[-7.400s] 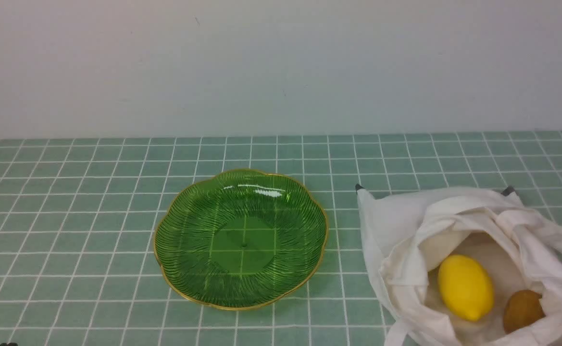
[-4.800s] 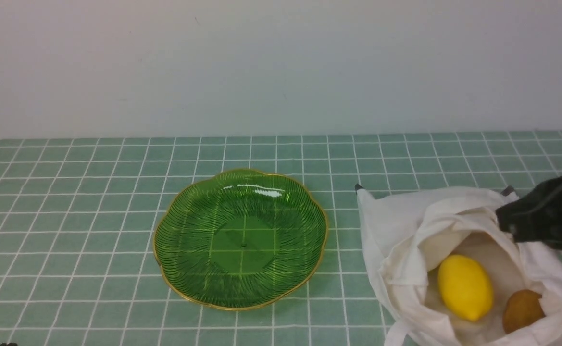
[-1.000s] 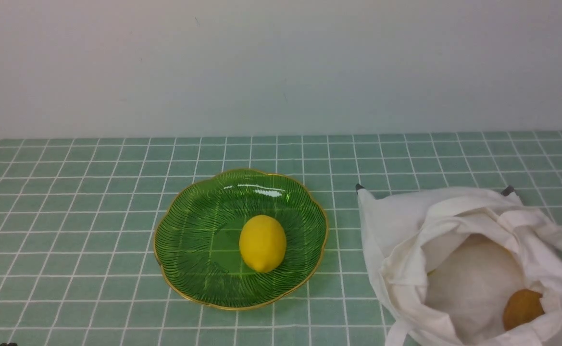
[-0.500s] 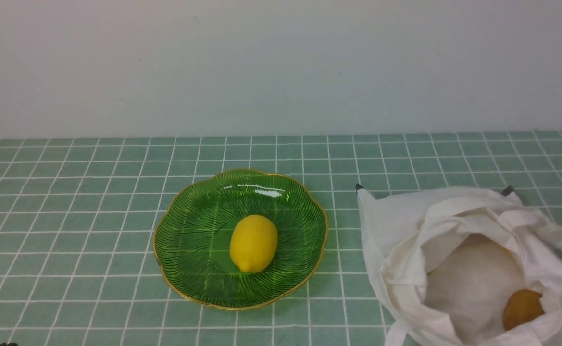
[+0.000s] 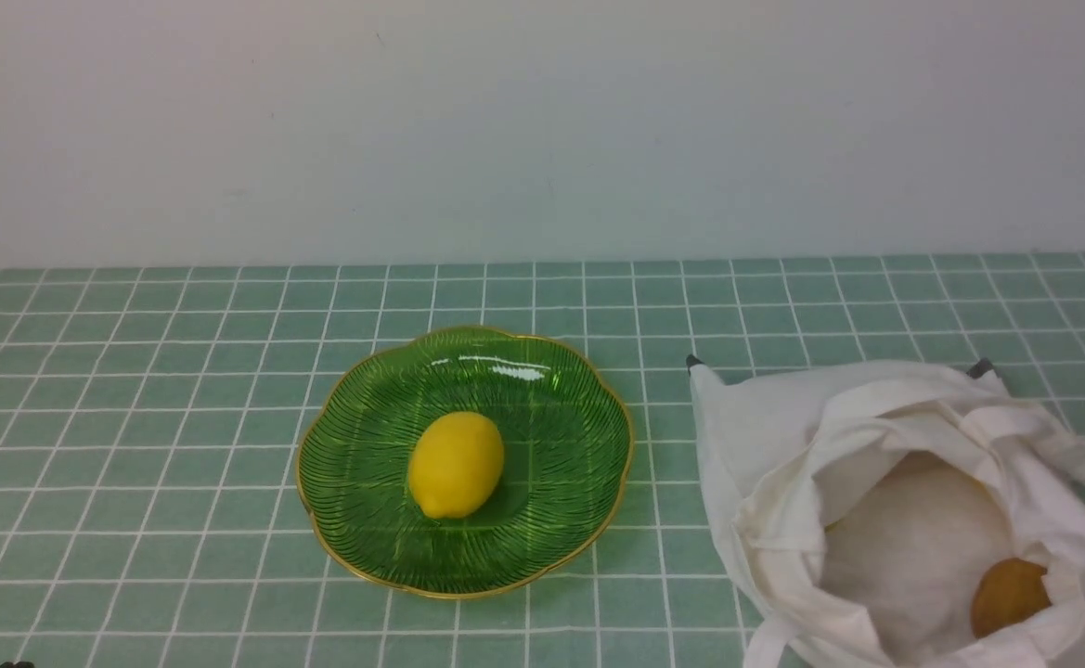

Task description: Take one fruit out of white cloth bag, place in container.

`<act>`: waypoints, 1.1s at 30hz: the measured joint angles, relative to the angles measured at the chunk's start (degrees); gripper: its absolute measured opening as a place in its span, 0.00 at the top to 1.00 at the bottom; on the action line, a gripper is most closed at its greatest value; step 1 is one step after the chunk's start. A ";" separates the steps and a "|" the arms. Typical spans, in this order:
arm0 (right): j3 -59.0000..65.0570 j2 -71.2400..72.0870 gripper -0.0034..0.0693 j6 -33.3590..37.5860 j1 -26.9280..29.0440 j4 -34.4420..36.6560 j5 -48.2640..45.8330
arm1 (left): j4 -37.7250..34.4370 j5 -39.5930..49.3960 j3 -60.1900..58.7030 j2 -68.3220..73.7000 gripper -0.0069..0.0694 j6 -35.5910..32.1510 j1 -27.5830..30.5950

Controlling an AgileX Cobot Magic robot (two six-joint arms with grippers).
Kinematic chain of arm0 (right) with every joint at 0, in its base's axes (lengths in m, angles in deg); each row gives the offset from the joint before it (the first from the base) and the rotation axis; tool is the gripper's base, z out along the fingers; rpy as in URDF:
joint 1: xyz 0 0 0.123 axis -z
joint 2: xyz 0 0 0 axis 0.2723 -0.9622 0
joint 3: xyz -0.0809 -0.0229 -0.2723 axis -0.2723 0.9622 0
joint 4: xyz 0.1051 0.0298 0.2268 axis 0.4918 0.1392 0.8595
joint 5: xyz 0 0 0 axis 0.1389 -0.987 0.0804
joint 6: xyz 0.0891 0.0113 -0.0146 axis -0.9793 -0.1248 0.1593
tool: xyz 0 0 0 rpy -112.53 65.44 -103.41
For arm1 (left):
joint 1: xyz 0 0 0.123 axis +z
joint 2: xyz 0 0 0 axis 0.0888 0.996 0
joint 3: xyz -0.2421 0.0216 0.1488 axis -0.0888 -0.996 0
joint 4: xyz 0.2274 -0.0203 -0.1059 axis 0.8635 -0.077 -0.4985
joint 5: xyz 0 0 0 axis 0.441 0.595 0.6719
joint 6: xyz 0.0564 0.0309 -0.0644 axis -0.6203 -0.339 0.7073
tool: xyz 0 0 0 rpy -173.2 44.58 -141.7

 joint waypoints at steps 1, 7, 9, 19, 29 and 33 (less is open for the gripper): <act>0.00 0.00 0.97 0.77 0.00 0.16 0.38 | 0.00 0.00 0.00 0.00 0.92 0.00 0.00; 0.88 0.69 0.97 3.90 0.00 0.64 2.32 | 0.00 0.00 0.00 0.00 0.92 0.00 0.00; 2.80 1.81 0.97 4.94 0.97 0.50 3.99 | 0.00 0.00 0.00 0.00 0.92 0.00 0.00; 21.76 9.04 0.97 7.16 22.05 0.25 11.87 | 0.00 0.00 0.00 0.00 0.92 0.00 0.00; 42.36 16.17 0.97 7.23 34.00 0.05 15.55 | 0.00 -0.05 0.00 0.00 0.92 0.00 0.00; 42.37 16.70 0.97 7.44 37.38 -0.01 15.65 | 0.00 -0.05 0.00 0.00 0.92 0.00 0.00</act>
